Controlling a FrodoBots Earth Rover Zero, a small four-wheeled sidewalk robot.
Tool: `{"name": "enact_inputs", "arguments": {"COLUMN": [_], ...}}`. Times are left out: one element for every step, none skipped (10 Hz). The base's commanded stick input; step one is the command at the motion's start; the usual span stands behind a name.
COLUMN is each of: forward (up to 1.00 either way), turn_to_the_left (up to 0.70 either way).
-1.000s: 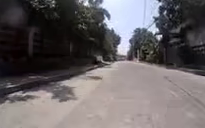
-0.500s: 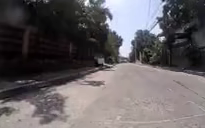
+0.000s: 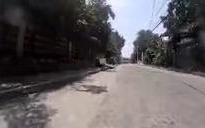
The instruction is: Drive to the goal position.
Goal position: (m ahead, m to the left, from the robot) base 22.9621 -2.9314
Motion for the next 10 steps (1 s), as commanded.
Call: {"name": "enact_inputs", "arguments": {"forward": [1.0, 1.0, 1.0, 1.0, 1.0, 1.0, 1.0, 1.0, 1.0, 1.0], "turn_to_the_left": [-0.36, -0.22, -0.04, 0.0, 0.0, 0.0, 0.0, 0.0, 0.0, 0.0]}}
